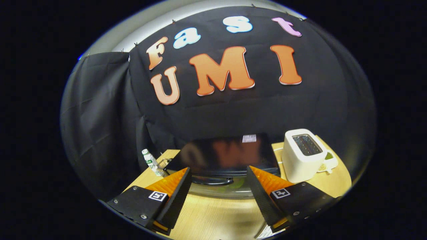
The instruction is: Open the toaster oven, put the food inside, and close the toaster oven door.
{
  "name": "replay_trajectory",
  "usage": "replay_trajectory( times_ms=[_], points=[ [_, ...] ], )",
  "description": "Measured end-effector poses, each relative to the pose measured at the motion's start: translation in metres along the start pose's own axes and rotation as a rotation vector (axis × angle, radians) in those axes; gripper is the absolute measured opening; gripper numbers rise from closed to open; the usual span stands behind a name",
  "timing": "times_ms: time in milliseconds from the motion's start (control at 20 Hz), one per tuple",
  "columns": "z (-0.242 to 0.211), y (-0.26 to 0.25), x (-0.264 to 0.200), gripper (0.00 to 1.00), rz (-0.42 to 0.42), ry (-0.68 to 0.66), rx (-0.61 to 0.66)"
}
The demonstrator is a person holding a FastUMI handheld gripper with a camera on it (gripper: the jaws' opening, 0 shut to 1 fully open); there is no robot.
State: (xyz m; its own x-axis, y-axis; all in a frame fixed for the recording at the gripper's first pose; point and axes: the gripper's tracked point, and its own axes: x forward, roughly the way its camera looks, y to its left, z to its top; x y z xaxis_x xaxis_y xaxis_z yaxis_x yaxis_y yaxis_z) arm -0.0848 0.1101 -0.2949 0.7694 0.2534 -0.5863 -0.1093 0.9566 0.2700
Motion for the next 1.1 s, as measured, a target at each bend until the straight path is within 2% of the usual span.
replay_trajectory(
  times_ms=[350,700,950,1100],
  points=[
    [0.115,-0.032,-0.052,0.99,-0.068,-0.244,-0.077],
    [0.213,-0.065,-0.103,0.98,-0.186,-0.427,-0.189],
    [0.258,-0.088,-0.126,0.98,-0.283,-0.5,-0.243],
    [0.274,-0.086,-0.135,0.98,-0.291,-0.553,-0.264]
  ],
)
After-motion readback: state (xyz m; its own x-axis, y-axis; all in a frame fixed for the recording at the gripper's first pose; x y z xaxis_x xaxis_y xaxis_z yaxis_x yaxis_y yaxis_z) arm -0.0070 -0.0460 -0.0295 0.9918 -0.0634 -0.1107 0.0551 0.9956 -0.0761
